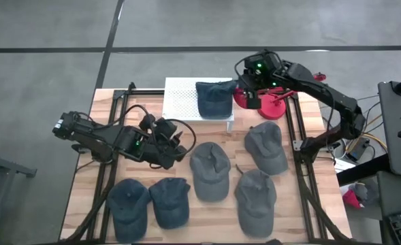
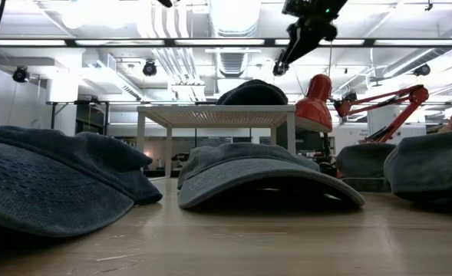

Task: Pick & Place hat
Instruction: Stack the left blue cap on top of the blue cap on the shelf

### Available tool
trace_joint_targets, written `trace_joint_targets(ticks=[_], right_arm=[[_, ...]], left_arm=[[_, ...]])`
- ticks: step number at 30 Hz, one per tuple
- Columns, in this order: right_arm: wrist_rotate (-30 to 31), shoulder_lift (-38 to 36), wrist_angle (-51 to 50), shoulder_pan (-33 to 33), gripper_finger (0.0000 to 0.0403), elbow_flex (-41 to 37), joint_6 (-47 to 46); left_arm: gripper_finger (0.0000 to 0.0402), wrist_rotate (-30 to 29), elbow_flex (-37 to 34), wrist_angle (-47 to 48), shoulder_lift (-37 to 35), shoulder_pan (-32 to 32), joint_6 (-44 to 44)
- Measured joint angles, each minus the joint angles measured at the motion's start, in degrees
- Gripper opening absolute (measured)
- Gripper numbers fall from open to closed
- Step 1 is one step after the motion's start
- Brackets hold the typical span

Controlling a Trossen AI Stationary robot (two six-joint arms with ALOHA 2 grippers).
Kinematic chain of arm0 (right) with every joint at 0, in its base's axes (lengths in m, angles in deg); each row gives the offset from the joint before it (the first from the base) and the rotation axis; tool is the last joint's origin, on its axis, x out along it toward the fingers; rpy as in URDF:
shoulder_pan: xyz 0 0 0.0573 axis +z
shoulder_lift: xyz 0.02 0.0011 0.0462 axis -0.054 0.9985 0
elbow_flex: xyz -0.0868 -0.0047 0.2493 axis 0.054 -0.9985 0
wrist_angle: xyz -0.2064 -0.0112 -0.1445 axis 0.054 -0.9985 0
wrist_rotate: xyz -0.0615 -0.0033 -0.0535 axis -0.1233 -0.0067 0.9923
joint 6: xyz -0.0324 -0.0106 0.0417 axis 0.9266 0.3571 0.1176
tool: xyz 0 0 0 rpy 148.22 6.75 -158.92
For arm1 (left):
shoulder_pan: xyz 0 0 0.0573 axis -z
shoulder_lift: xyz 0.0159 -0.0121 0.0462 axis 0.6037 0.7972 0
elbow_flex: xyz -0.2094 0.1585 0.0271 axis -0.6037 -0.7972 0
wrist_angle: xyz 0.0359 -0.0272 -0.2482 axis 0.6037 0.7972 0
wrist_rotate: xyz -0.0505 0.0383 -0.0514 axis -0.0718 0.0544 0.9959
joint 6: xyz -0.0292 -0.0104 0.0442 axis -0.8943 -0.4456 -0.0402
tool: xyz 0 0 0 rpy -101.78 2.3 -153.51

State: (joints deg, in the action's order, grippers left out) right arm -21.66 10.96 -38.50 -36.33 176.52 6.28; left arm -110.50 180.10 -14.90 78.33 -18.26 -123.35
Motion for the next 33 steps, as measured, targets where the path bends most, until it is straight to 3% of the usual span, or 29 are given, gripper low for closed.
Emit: trace_joint_targets(ticks=[5,10,21,33], right_arm=[[-4.8,-3.2,-3.2,0.0,0.0212,0.0,-3.9],[-11.5,-6.2,-4.5,0.0,0.021,-0.2,-7.5],[-13.7,-11.2,-10.4,0.0,0.021,-2.4,-9.1],[-19.7,-17.9,-5.6,0.0,0.021,-14.7,-14.7]], left_arm=[[0.0129,12.9,0.0,4.3,0.0,0.0,-2.9],[0.0129,21.8,-0.1,10.4,0.0,0.1,-9.6],[0.0129,34.4,-8.2,13.3,0.0,3.8,-23.1],[0.0129,45.7,-14.6,12.7,0.0,9.7,-34.9]])
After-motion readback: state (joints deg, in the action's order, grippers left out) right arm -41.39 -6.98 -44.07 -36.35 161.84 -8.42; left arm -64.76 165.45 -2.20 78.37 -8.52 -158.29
